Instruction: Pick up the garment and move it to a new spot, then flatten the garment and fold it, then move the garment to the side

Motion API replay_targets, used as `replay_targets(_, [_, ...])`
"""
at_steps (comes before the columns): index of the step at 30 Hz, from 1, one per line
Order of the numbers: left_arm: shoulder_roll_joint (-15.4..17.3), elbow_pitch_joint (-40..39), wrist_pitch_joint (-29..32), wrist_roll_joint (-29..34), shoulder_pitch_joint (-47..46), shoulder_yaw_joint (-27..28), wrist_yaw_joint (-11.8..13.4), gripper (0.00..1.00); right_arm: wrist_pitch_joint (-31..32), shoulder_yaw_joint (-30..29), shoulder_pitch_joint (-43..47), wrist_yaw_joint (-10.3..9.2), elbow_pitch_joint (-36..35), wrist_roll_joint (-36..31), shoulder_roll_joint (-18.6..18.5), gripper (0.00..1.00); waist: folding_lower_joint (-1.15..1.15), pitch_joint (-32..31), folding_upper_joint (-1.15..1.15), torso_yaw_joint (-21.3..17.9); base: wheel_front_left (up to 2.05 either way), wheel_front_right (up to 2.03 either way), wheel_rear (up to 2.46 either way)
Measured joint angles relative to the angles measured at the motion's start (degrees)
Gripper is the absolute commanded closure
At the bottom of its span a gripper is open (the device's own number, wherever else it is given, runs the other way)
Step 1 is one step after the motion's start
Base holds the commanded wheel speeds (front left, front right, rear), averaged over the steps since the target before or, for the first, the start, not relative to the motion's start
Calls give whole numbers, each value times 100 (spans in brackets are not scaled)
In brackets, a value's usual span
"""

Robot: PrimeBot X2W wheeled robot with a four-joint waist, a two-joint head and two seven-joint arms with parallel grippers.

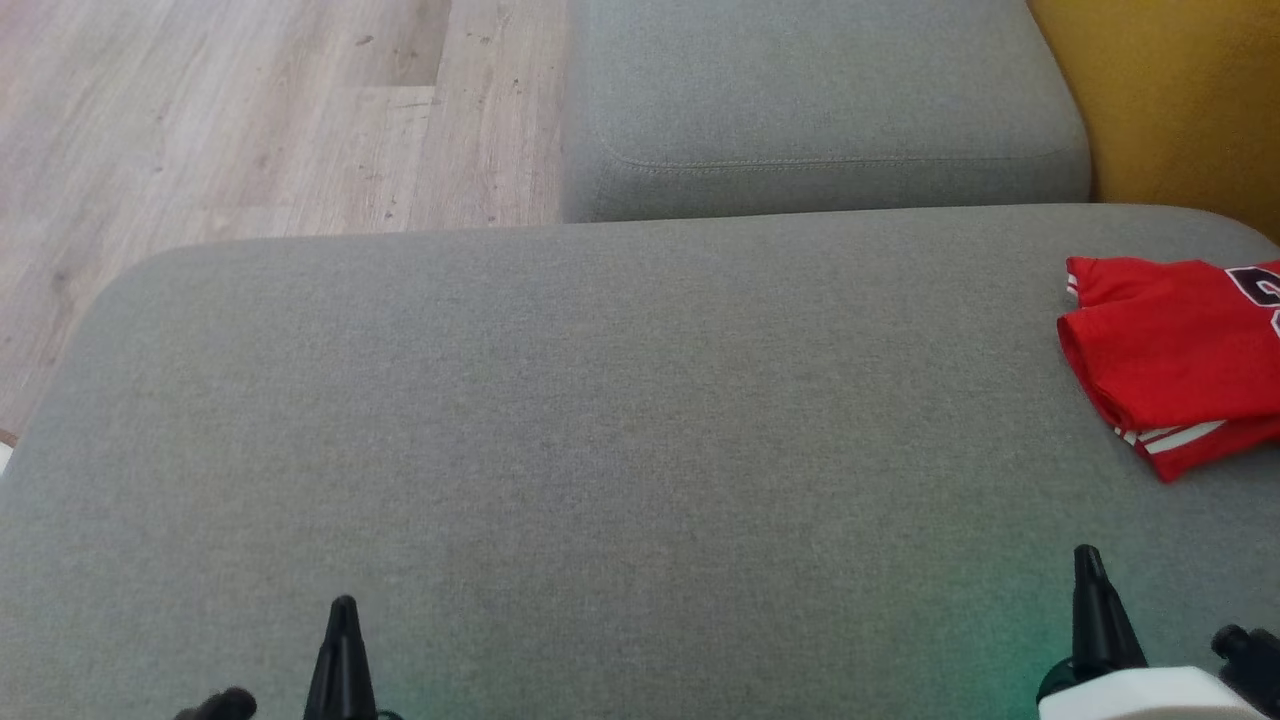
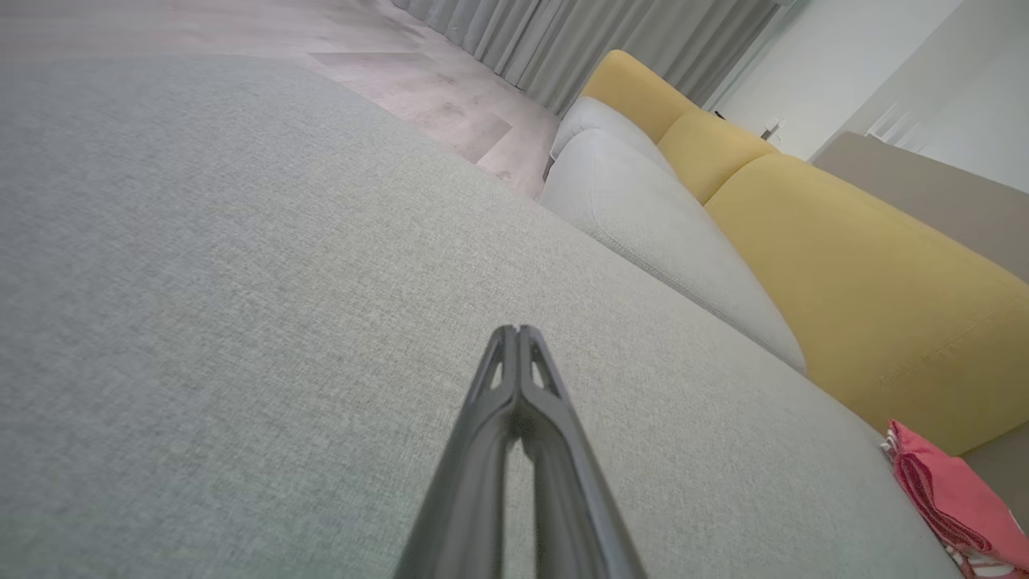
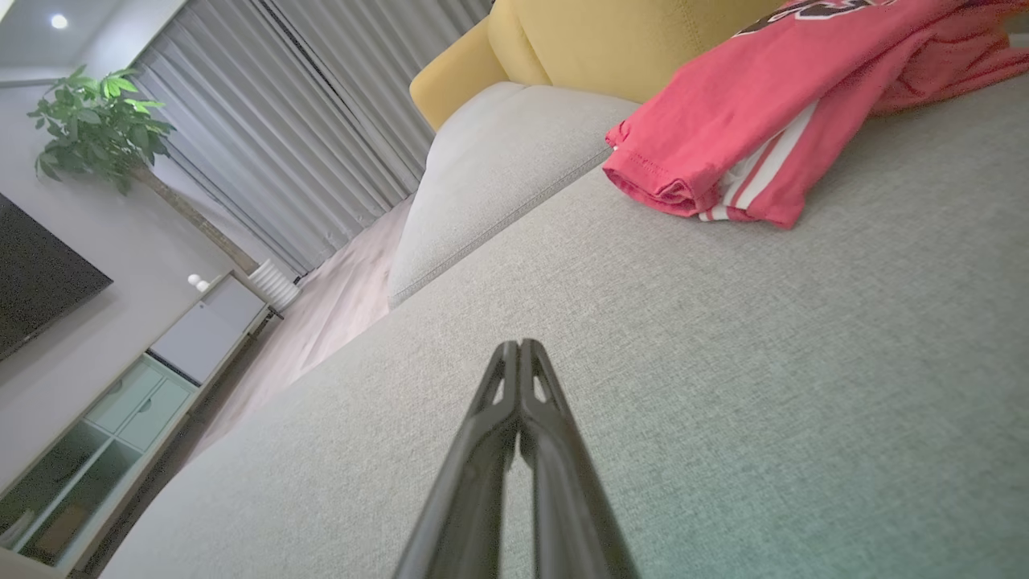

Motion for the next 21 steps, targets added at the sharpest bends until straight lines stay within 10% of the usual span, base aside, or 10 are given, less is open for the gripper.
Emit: replay_targets(21, [8, 91, 310, -1436, -339, 252, -176, 100, 332, -123, -324, -1, 29, 1451, -1, 100, 0, 108, 0, -91, 0, 0, 0])
